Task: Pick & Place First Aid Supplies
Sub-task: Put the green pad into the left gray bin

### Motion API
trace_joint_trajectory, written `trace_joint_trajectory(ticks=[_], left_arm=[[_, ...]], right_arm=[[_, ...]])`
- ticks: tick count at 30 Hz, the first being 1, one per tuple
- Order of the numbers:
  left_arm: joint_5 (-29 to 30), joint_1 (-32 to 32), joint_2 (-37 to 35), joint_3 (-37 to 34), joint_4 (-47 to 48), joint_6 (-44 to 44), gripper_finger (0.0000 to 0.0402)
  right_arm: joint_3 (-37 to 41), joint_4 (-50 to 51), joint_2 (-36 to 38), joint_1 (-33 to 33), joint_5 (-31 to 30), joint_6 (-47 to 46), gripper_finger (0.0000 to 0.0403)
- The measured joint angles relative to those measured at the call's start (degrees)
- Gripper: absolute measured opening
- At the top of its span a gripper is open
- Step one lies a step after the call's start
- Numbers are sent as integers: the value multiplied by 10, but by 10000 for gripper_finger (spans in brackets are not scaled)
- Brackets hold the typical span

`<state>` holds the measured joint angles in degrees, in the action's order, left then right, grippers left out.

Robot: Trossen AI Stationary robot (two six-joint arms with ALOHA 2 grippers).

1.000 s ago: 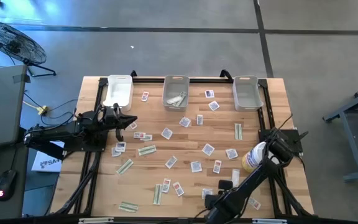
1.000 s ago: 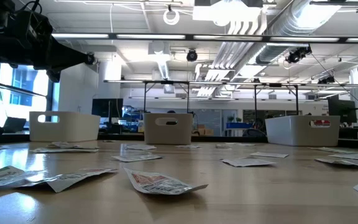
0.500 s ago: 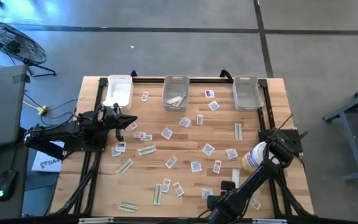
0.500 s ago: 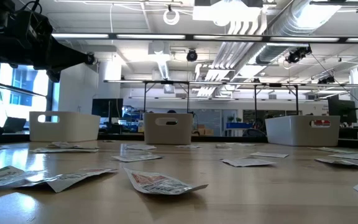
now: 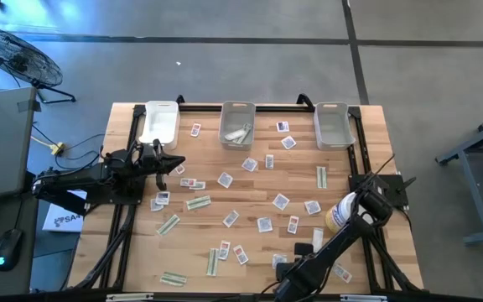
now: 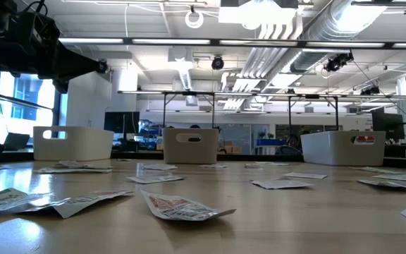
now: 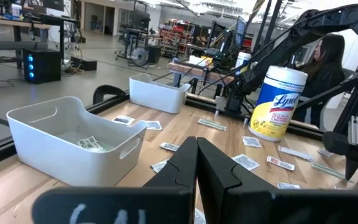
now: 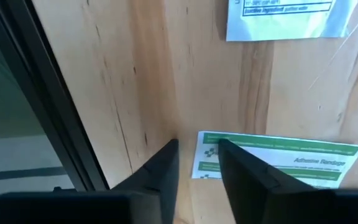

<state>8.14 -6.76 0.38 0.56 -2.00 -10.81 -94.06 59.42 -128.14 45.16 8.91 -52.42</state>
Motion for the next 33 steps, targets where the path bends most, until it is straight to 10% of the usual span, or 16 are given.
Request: trace_joint_trajectory(ticks=[10, 33], left_arm=[[0, 0, 0, 0, 0, 0, 1], [0, 0, 0, 0, 0, 0, 1]], right_arm=[[1, 6, -1, -6, 9, 0, 5], [4, 54, 133, -112, -170, 154, 1]])
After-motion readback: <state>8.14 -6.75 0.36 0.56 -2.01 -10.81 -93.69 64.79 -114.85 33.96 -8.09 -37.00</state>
